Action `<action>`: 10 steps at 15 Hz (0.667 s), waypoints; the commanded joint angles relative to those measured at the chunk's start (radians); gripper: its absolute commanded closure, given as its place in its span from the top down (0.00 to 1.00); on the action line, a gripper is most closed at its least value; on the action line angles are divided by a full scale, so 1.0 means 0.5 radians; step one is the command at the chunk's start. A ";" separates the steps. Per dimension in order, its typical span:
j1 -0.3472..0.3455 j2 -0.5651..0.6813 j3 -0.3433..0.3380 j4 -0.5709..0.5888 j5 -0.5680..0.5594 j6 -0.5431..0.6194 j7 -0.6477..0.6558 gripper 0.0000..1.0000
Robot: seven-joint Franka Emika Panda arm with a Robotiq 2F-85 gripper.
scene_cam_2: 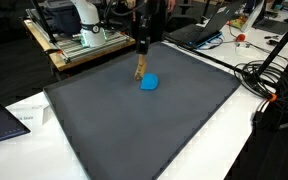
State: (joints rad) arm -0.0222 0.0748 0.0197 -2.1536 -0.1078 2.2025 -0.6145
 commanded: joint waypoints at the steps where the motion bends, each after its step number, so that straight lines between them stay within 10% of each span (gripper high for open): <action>1: 0.017 -0.120 0.003 -0.024 0.064 0.034 0.173 0.22; 10: 0.103 -0.156 0.038 -0.007 -0.169 0.158 0.915 0.22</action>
State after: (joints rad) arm 0.0146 0.0209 0.0333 -2.1536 -0.1366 2.2657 -0.2868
